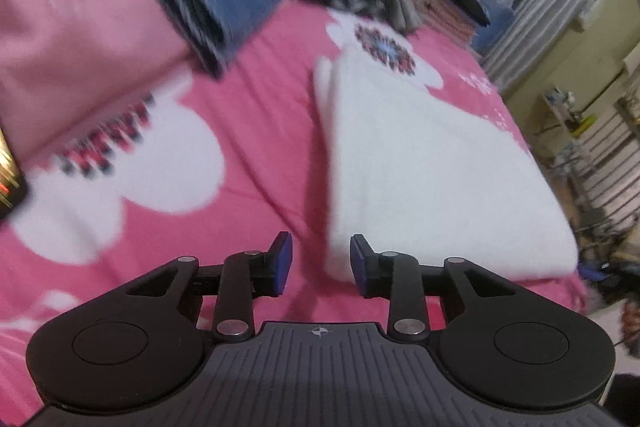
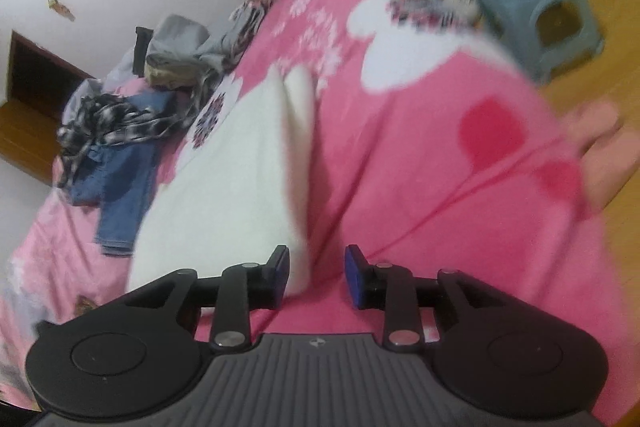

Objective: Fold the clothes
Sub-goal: 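Open both tools and release the folded sweater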

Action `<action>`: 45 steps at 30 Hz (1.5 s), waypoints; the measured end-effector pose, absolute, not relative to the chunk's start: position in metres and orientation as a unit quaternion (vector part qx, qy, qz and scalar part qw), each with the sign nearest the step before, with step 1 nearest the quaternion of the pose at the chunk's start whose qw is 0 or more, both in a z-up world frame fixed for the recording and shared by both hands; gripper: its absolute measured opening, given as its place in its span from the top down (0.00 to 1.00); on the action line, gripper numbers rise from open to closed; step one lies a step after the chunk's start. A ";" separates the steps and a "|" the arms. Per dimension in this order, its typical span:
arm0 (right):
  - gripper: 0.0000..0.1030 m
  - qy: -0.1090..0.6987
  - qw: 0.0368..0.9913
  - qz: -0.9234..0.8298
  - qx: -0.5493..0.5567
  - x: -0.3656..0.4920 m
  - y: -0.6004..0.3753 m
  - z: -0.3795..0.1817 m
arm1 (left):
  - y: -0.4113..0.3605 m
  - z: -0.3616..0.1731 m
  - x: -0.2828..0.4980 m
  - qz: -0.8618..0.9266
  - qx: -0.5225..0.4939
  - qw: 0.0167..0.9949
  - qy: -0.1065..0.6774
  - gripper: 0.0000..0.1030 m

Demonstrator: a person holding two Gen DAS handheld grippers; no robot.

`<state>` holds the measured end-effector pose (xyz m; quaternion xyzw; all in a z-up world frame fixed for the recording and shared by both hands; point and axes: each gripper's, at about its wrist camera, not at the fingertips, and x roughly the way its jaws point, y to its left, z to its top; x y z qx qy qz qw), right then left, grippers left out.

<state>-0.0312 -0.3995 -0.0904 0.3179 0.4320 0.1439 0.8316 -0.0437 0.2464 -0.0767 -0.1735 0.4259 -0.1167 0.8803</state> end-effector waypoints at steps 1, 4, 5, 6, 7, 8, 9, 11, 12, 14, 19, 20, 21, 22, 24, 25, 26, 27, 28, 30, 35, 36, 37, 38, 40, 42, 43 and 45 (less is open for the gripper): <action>0.68 0.427 0.840 0.141 0.304 -0.032 -0.396 -0.081 | 0.245 -0.068 -0.046 -0.119 -0.162 0.887 0.416 0.70; 0.68 0.407 0.864 0.151 0.255 -0.030 -0.373 -0.052 | 0.223 -0.047 -0.041 -0.152 -0.124 0.899 0.391 0.70; 0.68 0.402 0.870 0.158 0.238 -0.028 -0.361 -0.043 | 0.212 -0.041 -0.037 -0.168 -0.109 0.901 0.385 0.70; 0.68 0.398 0.877 0.161 0.217 -0.025 -0.345 -0.035 | 0.197 -0.041 -0.032 -0.182 -0.093 0.900 0.386 0.70; 0.68 0.396 0.882 0.163 0.196 -0.023 -0.331 -0.030 | 0.182 -0.040 -0.027 -0.195 -0.077 0.898 0.387 0.70; 0.68 0.397 0.887 0.164 0.170 -0.022 -0.315 -0.026 | 0.168 -0.040 -0.021 -0.208 -0.061 0.896 0.388 0.70; 0.68 0.397 0.891 0.165 0.142 -0.020 -0.298 -0.024 | 0.156 -0.045 -0.019 -0.208 -0.045 0.896 0.391 0.70; 0.67 0.393 0.901 0.161 0.084 -0.019 -0.267 -0.022 | 0.133 -0.054 -0.014 -0.209 -0.013 0.894 0.396 0.70; 0.66 0.393 0.904 0.159 0.058 -0.019 -0.256 -0.026 | 0.128 -0.062 -0.012 -0.203 -0.008 0.892 0.404 0.70; 0.63 0.400 0.905 0.142 0.009 -0.020 -0.240 -0.040 | 0.123 -0.084 -0.007 -0.174 -0.001 0.885 0.432 0.70; 0.59 0.425 0.897 0.103 -0.062 -0.022 -0.222 -0.092 | 0.125 -0.108 -0.010 -0.143 -0.008 0.885 0.443 0.69; 0.59 0.427 0.897 0.099 -0.066 -0.022 -0.220 -0.091 | 0.126 -0.108 -0.010 -0.142 -0.006 0.885 0.443 0.69; 0.58 0.428 0.896 0.095 -0.070 -0.022 -0.217 -0.090 | 0.126 -0.108 -0.011 -0.140 -0.007 0.886 0.443 0.69; 0.57 0.431 0.896 0.091 -0.063 -0.021 -0.218 -0.090 | 0.126 -0.107 -0.011 -0.139 -0.009 0.886 0.443 0.69; 0.57 0.436 0.895 0.087 -0.048 -0.020 -0.220 -0.089 | 0.125 -0.107 -0.012 -0.139 -0.009 0.886 0.442 0.69; 0.56 0.436 0.894 0.089 -0.053 -0.020 -0.219 -0.089 | 0.124 -0.107 -0.013 -0.140 -0.007 0.887 0.441 0.69; 0.56 0.435 0.894 0.090 -0.058 -0.021 -0.219 -0.090 | 0.124 -0.107 -0.012 -0.140 -0.007 0.887 0.439 0.69; 0.56 0.433 0.895 0.090 -0.058 -0.021 -0.218 -0.090 | 0.124 -0.107 -0.012 -0.141 -0.007 0.888 0.438 0.69; 0.56 0.431 0.896 0.090 -0.056 -0.022 -0.219 -0.090 | 0.124 -0.107 -0.011 -0.142 -0.007 0.888 0.436 0.69; 0.56 0.426 0.898 0.090 -0.054 -0.024 -0.219 -0.091 | 0.124 -0.107 -0.012 -0.142 -0.009 0.889 0.435 0.68; 0.56 0.423 0.900 0.090 -0.055 -0.023 -0.219 -0.092 | 0.125 -0.108 -0.014 -0.143 -0.011 0.890 0.432 0.68; 0.56 0.422 0.901 0.090 -0.055 -0.023 -0.219 -0.092 | 0.125 -0.108 -0.014 -0.144 -0.011 0.891 0.431 0.68; 0.56 0.420 0.901 0.089 -0.055 -0.024 -0.218 -0.092 | 0.125 -0.108 -0.015 -0.145 -0.012 0.891 0.429 0.68; 0.56 0.419 0.902 0.089 -0.056 -0.024 -0.218 -0.092 | 0.126 -0.109 -0.015 -0.146 -0.011 0.892 0.427 0.68; 0.56 0.417 0.903 0.089 -0.056 -0.025 -0.219 -0.093 | 0.127 -0.110 -0.017 -0.148 -0.011 0.894 0.423 0.68; 0.56 0.420 0.901 0.089 -0.058 -0.024 -0.218 -0.091 | 0.127 -0.110 -0.017 -0.150 -0.010 0.894 0.421 0.68; 0.56 0.422 0.900 0.089 -0.059 -0.024 -0.217 -0.090 | 0.128 -0.110 -0.017 -0.151 -0.010 0.895 0.420 0.68; 0.56 0.430 0.897 0.085 -0.060 -0.020 -0.214 -0.081 | 0.128 -0.110 -0.017 -0.151 -0.012 0.894 0.421 0.68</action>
